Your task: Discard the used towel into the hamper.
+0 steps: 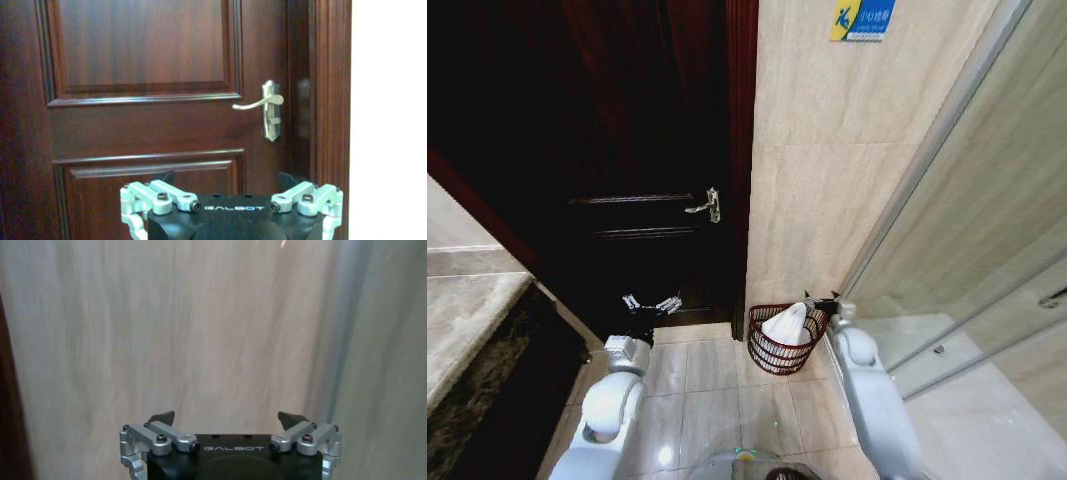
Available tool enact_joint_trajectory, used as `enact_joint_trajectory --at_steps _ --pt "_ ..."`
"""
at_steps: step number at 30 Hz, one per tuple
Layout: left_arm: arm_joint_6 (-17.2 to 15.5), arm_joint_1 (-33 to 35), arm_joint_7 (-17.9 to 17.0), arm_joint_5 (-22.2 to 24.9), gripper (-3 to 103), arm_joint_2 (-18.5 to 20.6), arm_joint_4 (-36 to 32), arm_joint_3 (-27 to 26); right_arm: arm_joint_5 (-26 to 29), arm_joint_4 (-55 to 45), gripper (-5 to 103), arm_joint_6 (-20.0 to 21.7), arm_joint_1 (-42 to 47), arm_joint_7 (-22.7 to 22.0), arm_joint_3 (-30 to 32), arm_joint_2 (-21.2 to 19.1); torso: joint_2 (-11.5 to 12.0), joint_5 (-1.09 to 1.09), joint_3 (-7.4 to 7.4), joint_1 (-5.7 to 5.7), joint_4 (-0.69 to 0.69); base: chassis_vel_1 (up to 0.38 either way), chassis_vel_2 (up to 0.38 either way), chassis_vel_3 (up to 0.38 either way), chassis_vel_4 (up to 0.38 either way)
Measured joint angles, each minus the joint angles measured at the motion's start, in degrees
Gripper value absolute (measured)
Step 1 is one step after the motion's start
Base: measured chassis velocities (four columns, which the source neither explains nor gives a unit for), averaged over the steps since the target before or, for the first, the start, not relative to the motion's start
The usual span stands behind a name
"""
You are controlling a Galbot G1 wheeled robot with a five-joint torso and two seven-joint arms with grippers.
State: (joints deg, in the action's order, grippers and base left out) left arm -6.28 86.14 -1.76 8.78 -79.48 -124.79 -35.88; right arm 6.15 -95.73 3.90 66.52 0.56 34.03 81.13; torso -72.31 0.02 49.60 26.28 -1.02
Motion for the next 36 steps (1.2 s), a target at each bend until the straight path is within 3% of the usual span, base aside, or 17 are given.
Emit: enact_joint_trajectory --at_steps 1,2,3,9,11,16,20,25,31,36 --pt "0.0 0.0 0.0 0.0 100 0.0 0.0 0.0 0.0 0.0 100 0.0 0.0 0.0 0.0 0.0 0.0 0.00 0.00 0.00 0.00 0.000 0.000 0.000 0.000" --pt "0.0 0.0 0.0 0.0 100 0.0 0.0 0.0 -0.1 -2.1 100 -6.5 2.8 -1.2 0.5 0.5 0.0 -0.03 -0.01 0.00 -0.01 0.000 0.000 0.000 0.000" --pt "0.0 0.0 0.0 0.0 100 0.0 0.0 0.0 -0.7 -2.7 100 -9.3 4.7 -1.3 0.8 0.9 0.0 -0.02 0.00 0.00 -0.01 0.000 0.000 0.000 0.000" --pt "0.0 0.0 0.0 0.0 100 0.0 0.0 0.0 -0.8 4.8 100 -9.3 3.9 1.0 0.2 -0.4 0.0 -0.01 0.00 -0.01 0.00 0.000 0.000 0.000 0.000" --pt "0.0 0.0 0.0 0.0 100 0.0 0.0 0.0 -0.6 13.8 100 -8.4 -0.7 2.5 -0.6 -0.3 0.0 -0.01 0.00 0.00 -0.01 0.000 0.000 0.000 0.000" --pt "0.0 0.0 0.0 0.0 100 0.0 0.0 0.0 -1.3 25.2 100 -5.0 -7.4 6.1 -2.3 -0.1 0.0 -0.01 0.01 0.02 -0.01 0.000 0.000 0.000 0.000" --pt "0.0 0.0 0.0 0.0 100 0.0 0.0 0.0 -3.0 40.8 100 -5.6 -16.8 7.1 -3.6 1.9 0.0 -0.01 0.01 0.01 -0.03 0.000 0.000 0.000 0.000" --pt "0.0 0.0 0.0 0.0 100 0.0 0.0 0.0 -2.1 51.5 100 -7.3 -24.8 7.2 -3.8 5.1 0.0 -0.04 0.01 0.02 -0.03 0.000 0.000 0.000 0.000" --pt "0.0 0.0 0.0 0.0 100 0.0 0.0 0.0 -3.0 59.4 100 -9.0 -29.6 6.7 -3.4 7.0 0.0 -0.03 0.01 0.01 -0.04 0.000 0.000 0.000 0.000" --pt "0.0 0.0 0.0 0.0 100 0.0 0.0 0.0 -3.0 53.5 100 -10.4 -25.8 5.5 -3.6 6.7 0.0 -0.02 0.01 0.02 -0.03 0.000 0.000 0.000 0.000"
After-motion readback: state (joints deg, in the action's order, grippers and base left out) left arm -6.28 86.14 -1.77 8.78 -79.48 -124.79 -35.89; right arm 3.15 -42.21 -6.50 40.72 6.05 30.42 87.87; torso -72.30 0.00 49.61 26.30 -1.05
